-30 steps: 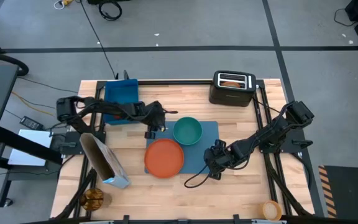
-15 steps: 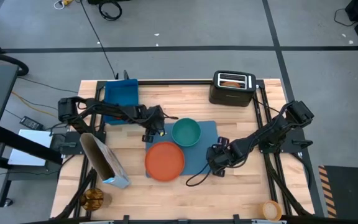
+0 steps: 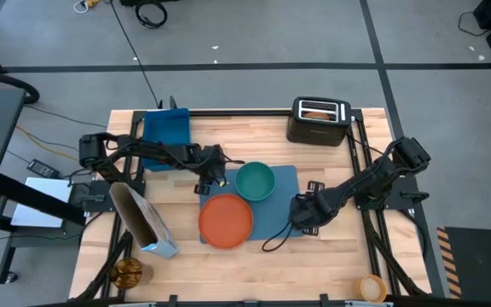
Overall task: Arrange a breakfast setting
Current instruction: Adjust the blue table mat, then adjust the green bowl on the blue table mat
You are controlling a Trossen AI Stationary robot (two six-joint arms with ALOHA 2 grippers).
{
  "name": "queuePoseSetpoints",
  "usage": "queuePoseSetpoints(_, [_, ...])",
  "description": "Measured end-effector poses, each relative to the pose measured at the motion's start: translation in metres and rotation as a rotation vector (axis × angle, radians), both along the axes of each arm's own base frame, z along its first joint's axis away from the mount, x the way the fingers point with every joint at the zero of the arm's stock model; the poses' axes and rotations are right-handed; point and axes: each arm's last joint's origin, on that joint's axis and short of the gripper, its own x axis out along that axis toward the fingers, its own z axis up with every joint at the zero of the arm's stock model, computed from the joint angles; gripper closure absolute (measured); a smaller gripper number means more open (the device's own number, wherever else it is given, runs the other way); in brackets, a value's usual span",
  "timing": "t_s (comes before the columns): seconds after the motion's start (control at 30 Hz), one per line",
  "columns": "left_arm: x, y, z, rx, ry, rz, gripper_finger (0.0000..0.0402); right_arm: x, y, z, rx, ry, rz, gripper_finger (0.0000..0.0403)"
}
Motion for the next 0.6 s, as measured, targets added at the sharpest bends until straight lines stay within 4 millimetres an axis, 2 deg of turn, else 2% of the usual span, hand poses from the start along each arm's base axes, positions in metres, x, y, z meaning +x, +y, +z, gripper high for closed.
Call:
queuePoseSetpoints(0.17, [0.002,0.006,0.027,0.036,-0.11,0.025,0.0258,0.017,-0.009,0.019,-0.085,-0.086,0.075,0.0203])
queuePoseSetpoints(0.33, [0.001,0.011,0.046,0.024,-0.232,0.093,0.0258,0.029,-0.045,0.024,-0.225,-0.07,0.101,0.0203])
queuePoseSetpoints(0.6, [0.015,0.01,0.044,-0.024,-0.348,0.098,0.0258,0.053,-0.095,0.028,-0.387,-0.099,0.244,0.0203])
